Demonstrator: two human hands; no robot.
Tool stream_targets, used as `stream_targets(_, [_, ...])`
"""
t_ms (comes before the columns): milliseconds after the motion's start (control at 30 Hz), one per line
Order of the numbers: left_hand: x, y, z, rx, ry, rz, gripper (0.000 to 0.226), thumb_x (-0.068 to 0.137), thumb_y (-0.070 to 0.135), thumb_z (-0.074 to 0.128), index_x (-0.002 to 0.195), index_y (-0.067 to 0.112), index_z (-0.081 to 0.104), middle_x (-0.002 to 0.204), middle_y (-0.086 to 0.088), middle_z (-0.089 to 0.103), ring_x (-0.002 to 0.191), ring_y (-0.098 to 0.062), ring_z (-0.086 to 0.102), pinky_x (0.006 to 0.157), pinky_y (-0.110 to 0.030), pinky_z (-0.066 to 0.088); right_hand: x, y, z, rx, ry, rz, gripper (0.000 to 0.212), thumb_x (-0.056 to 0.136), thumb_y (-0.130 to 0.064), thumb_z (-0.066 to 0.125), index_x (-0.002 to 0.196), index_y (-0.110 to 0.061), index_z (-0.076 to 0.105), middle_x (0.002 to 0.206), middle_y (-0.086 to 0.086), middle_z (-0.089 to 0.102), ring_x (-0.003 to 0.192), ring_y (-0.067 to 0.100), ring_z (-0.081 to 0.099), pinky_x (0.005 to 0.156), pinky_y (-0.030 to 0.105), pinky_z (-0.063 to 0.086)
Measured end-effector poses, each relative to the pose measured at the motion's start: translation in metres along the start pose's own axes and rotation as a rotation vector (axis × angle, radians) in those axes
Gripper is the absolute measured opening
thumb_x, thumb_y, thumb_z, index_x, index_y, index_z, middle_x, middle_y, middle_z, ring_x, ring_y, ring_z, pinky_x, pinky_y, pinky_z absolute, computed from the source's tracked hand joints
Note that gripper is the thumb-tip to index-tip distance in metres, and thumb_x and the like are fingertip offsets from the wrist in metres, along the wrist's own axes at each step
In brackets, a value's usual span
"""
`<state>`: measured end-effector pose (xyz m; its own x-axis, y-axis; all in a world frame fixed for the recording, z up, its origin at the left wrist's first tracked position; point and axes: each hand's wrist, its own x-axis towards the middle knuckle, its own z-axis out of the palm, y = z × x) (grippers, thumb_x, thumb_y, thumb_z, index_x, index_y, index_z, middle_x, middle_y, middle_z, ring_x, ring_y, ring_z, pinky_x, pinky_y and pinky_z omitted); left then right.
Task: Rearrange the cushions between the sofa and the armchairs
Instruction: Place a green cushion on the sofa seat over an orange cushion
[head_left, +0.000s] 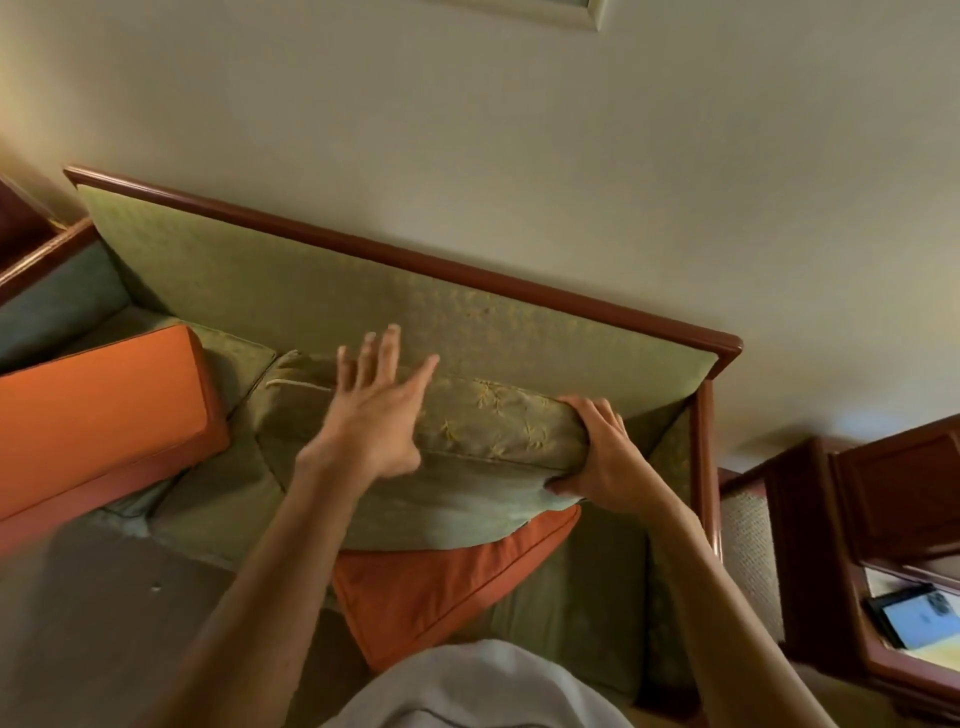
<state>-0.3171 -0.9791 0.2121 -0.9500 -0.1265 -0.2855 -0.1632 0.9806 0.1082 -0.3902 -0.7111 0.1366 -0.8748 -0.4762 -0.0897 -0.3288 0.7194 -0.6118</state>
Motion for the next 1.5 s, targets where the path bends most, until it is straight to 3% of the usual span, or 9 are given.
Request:
stream_targets(100, [0.017, 0.093, 0.034, 0.175, -0.066, 0.167, 0.129, 0.074, 0.049, 0.081, 0.159, 0.024, -0.012, 0.166, -0.021, -0.005, 0.151, -0.045, -0.005, 0.114, -0.071, -0.011, -0.004, -0.002, 0.014, 0.085, 0.053, -0.005, 0.103, 0.053, -0.027, 0.094, 0.142, -0.022, 0.042, 0.121, -0.006, 0.041, 0.114, 0.016, 0.039, 0.099, 0.030, 0.038])
stream_targets(233, [0.024, 0.154, 0.051, 0.196, 0.028, 0.290, 0.121, 0.077, 0.035, 0.082, 0.160, 0.022, -0.004, 0.156, -0.017, 0.032, 0.146, -0.039, 0.025, 0.119, -0.066, 0.004, -0.024, 0.016, 0.022, 0.225, 0.170, 0.066, 0.084, 0.059, -0.009, 0.088, 0.134, -0.013, 0.051, 0.116, -0.006, 0.049, 0.111, 0.018, 0.046, 0.099, 0.045, 0.046])
stream_targets(567, [0.007, 0.091, -0.040, -0.213, 0.216, 0.388, 0.154, 0.059, 0.021, 0.095, 0.153, 0.040, -0.026, 0.120, -0.001, 0.066, 0.110, -0.024, 0.062, 0.099, -0.041, 0.045, -0.001, -0.078, -0.049, 0.117, 0.183, -0.234, 0.056, 0.059, -0.028, 0.090, 0.108, -0.020, 0.064, 0.101, -0.006, 0.058, 0.097, 0.016, 0.050, 0.079, 0.027, 0.042])
stream_targets(767, [-0.019, -0.010, -0.042, -0.585, 0.155, 0.205, 0.100, 0.089, 0.001, 0.069, 0.157, 0.044, 0.011, 0.143, 0.003, 0.053, 0.127, -0.009, 0.054, 0.110, -0.033, 0.039, 0.026, -0.170, -0.004, 0.062, 0.172, -0.375, 0.072, 0.066, -0.028, 0.078, 0.130, -0.014, 0.050, 0.125, 0.003, 0.055, 0.114, 0.021, 0.040, 0.095, 0.037, 0.038])
stream_targets(867, [-0.011, -0.038, -0.001, -0.674, 0.137, 0.102, 0.062, 0.095, 0.017, 0.071, 0.149, 0.031, 0.044, 0.140, 0.000, 0.058, 0.116, 0.005, 0.060, 0.111, -0.030, 0.041, 0.043, -0.160, 0.057, -0.034, 0.027, -0.320, 0.089, 0.070, -0.044, 0.074, 0.144, -0.015, 0.033, 0.134, 0.005, 0.048, 0.125, 0.027, 0.041, 0.110, 0.044, 0.029])
stream_targets(967, [0.003, -0.091, 0.035, -0.741, 0.096, -0.067, 0.108, 0.083, -0.001, 0.076, 0.161, 0.032, 0.009, 0.143, -0.004, 0.052, 0.133, -0.017, 0.051, 0.112, -0.022, 0.034, 0.062, -0.126, 0.093, -0.119, -0.108, -0.254, 0.110, 0.067, -0.068, 0.072, 0.151, -0.020, 0.022, 0.148, 0.002, 0.039, 0.137, 0.026, 0.034, 0.117, 0.052, 0.019])
stream_targets(1100, [0.010, -0.148, 0.049, -0.553, -0.065, -0.232, 0.151, 0.063, 0.010, 0.094, 0.155, 0.037, -0.023, 0.161, -0.013, 0.029, 0.144, -0.032, 0.035, 0.118, -0.044, 0.032, 0.075, -0.075, 0.104, -0.240, -0.290, -0.117, 0.126, 0.056, -0.076, 0.077, 0.153, -0.023, 0.019, 0.154, 0.002, 0.033, 0.142, 0.029, 0.028, 0.117, 0.052, 0.018])
stream_targets(1333, [0.029, -0.173, 0.093, -0.128, -0.257, -0.472, 0.137, 0.066, 0.025, 0.093, 0.158, 0.035, -0.007, 0.162, -0.024, -0.021, 0.147, -0.054, -0.011, 0.119, -0.064, 0.018, 0.070, -0.031, 0.120, -0.350, -0.355, -0.071, 0.128, 0.051, -0.074, 0.077, 0.152, -0.024, 0.016, 0.156, 0.004, 0.029, 0.146, 0.032, 0.020, 0.121, 0.051, 0.013])
stream_targets(1500, [0.048, -0.158, 0.098, 0.140, -0.155, -0.145, 0.136, 0.064, 0.044, 0.091, 0.159, 0.023, -0.005, 0.162, -0.024, -0.022, 0.146, -0.051, -0.022, 0.120, -0.063, -0.006, 0.070, -0.027, 0.117, -0.450, -0.354, 0.011, 0.138, 0.050, -0.070, 0.081, 0.155, -0.025, 0.003, 0.159, 0.007, 0.021, 0.149, 0.030, 0.013, 0.122, 0.057, 0.001])
